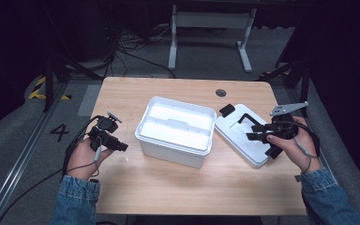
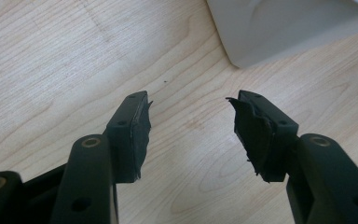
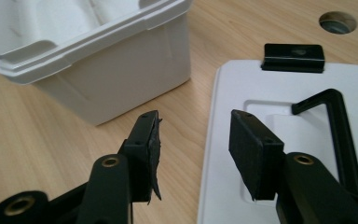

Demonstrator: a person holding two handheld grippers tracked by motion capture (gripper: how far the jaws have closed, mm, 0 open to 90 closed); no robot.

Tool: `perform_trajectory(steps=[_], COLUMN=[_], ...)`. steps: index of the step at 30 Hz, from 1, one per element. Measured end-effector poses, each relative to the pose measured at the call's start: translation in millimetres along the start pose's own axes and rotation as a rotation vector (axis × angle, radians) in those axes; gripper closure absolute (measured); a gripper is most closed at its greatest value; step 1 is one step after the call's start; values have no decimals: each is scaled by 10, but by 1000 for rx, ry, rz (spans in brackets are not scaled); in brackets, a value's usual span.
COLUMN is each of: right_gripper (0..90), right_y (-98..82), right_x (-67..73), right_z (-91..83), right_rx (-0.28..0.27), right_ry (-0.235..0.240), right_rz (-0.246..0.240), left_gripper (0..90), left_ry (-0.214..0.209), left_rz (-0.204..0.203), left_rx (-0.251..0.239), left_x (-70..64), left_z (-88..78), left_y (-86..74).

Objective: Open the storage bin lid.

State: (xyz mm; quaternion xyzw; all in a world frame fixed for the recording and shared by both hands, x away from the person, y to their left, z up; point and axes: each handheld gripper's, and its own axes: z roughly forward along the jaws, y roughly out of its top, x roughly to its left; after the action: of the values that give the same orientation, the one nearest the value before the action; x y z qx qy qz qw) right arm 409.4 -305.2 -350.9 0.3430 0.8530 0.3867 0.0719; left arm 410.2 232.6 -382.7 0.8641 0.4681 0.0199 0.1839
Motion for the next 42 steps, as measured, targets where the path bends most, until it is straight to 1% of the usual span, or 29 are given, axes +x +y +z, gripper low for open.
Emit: perform_trajectory(steps=[3,4,7,9,10,12,13,20,23,25,26,27,33,37,38,42], right_gripper=[539,539,536,536,536,536,536,534,534,534,534,534,529,528,528,528], right_y=[-33,-33,-82,-114,-129,-161,-176,-306,-361,-399,-418,-436,-526,-582,-602,-677], right_x=[85,85,183,242,268,314,337,480,515,530,536,540,592,623,633,664], right_z=[8,8,40,60,69,90,102,229,289,327,345,364,496,589,620,725], right_rx=[8,8,23,31,33,37,40,46,50,54,56,58,91,105,106,91], right_ry=[17,17,31,34,35,40,41,71,84,93,95,96,93,91,93,98], right_rz=[-5,-5,-9,-16,-19,-20,-21,-29,-26,-19,-16,-17,-33,-48,-52,-62], left_gripper=[459,459,459,459,459,459,459,459,459,459,459,458,459,459,459,458], left_ry=[5,5,-4,-1,-9,-10,-6,-8,-7,6,-5,-6,-8,-11,-9,-10], left_rz=[14,14,12,17,10,12,14,9,10,26,14,9,10,9,4,15], left_rx=[2,2,0,1,4,10,8,7,8,11,9,8,5,14,13,13], left_x=[2,2,-9,-11,-12,-5,1,2,3,12,6,3,0,4,3,11], left_z=[-2,-2,0,11,19,24,26,28,28,24,29,33,43,48,52,63], left_y=[15,15,36,47,50,55,57,57,57,61,59,60,63,69,68,77])
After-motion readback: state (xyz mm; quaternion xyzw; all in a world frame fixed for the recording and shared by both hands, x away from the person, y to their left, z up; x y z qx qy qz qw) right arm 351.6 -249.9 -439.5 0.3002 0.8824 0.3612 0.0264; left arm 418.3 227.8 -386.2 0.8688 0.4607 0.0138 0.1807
